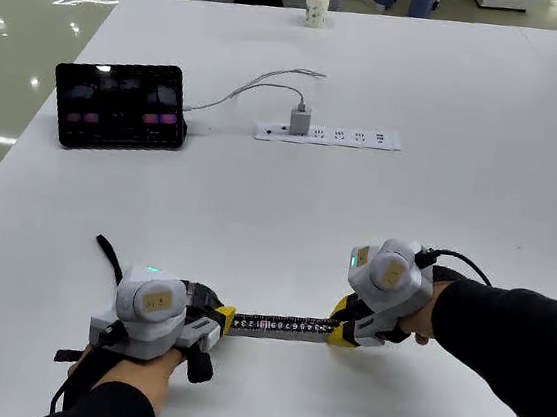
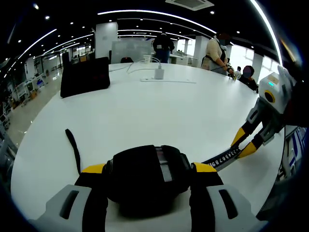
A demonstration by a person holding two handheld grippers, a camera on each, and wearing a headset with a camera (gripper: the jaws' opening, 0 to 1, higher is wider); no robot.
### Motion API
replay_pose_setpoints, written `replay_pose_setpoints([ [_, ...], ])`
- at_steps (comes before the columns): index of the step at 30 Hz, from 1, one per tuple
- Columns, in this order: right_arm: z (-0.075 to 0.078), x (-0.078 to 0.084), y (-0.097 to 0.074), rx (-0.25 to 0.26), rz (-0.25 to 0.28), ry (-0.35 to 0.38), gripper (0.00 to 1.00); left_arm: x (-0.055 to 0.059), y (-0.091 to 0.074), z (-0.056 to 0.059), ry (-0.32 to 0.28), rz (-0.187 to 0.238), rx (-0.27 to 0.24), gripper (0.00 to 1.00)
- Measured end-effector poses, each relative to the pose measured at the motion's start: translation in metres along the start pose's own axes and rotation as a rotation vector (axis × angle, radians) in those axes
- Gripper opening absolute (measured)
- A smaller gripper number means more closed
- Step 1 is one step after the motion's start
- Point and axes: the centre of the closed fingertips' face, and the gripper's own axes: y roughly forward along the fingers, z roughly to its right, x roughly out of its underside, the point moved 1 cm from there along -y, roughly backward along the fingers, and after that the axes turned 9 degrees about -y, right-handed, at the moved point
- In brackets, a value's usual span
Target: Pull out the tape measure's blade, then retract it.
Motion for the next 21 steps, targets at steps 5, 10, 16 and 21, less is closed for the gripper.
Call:
replay_pose_setpoints([
  [5, -0.0004, -0.0015, 0.0012, 0.004, 0.002, -0.001, 0.11, 0.0, 0.0002, -0.0001, -0.001, 0.001, 0.0, 0.64],
  [10, 0.0008, -0.0018, 0.0012, 0.002, 0.004, 0.0, 0.11, 0.0, 0.0001, -0.0002, -0.001, -0.001, 0.001, 0.64],
  [16, -0.0002, -0.0068, 0.0034, -0.003, 0.012, 0.005, 0.11, 0.0, -0.0003, -0.0006, -0.001, -0.003, 0.002, 0.64],
  [21, 0.0005, -0.0098, 0.0051, -0.005, 0.016, 0.006, 0.11, 0.0002, -0.0005, -0.0007, -0.002, -0.002, 0.002, 0.64],
])
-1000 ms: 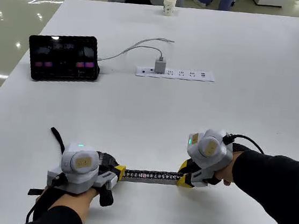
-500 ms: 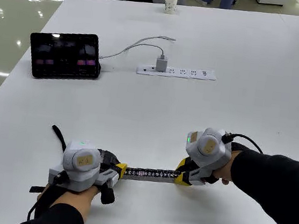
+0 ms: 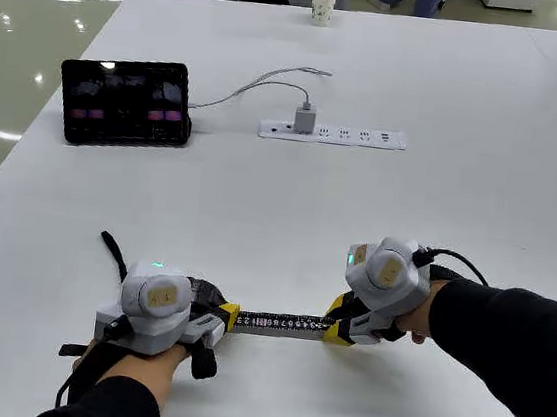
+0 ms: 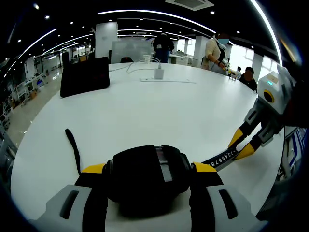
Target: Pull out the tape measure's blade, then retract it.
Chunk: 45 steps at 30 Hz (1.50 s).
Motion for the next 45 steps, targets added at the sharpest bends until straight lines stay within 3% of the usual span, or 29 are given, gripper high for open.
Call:
replay_pose_setpoints([
  [45, -0.001, -0.027, 0.015, 0.009, 0.039, 0.012, 0.11, 0.002, 0.0, 0.0, 0.001, -0.014, 0.002, 0.64],
])
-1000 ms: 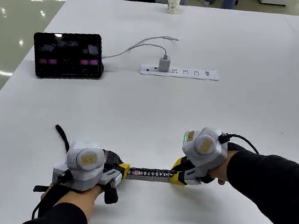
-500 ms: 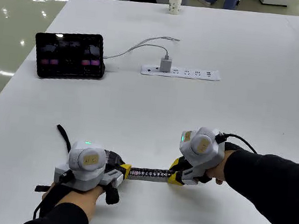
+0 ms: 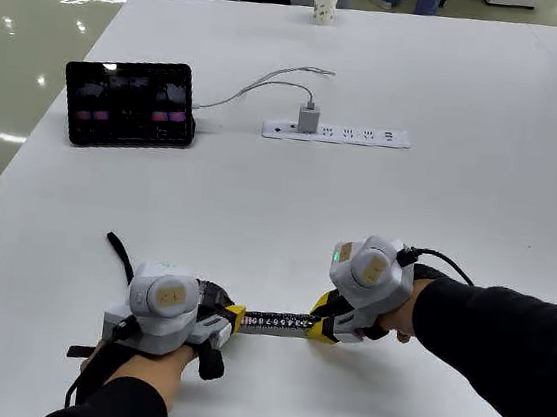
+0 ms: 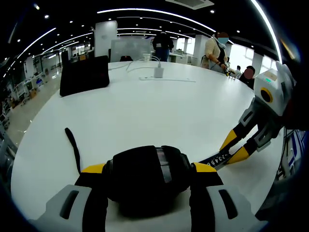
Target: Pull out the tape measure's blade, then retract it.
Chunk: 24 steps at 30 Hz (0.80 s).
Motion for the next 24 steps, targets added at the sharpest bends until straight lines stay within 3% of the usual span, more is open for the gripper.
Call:
replay_pose_setpoints([
  [24, -0.0003, -0.0086, 0.0071, 0.0, 0.019, 0.001, 0.11, 0.0001, -0.0013, 0.001, 0.0, 0.0, 0.006, 0.64],
])
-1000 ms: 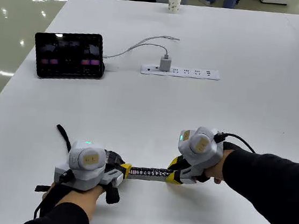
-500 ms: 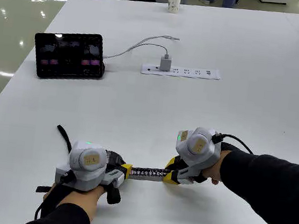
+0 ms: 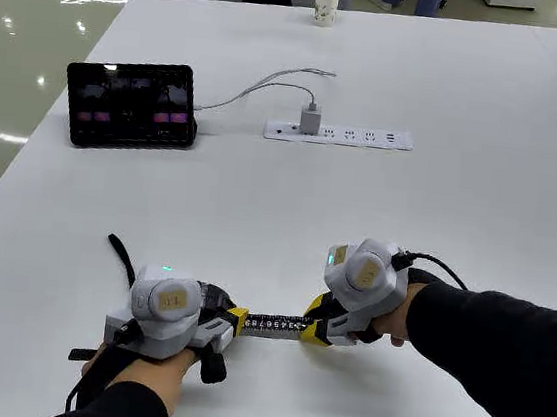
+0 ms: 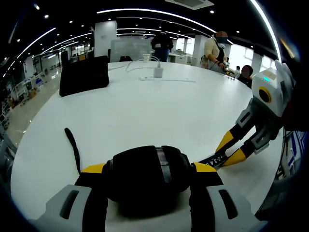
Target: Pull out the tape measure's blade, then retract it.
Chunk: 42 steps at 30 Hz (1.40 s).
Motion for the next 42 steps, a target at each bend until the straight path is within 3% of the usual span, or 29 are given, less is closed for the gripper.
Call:
replay_pose_setpoints([
  [42, -0.002, -0.013, 0.01, 0.0, 0.03, 0.018, 0.11, 0.0, -0.001, -0.001, 0.002, 0.011, 0.008, 0.63],
])
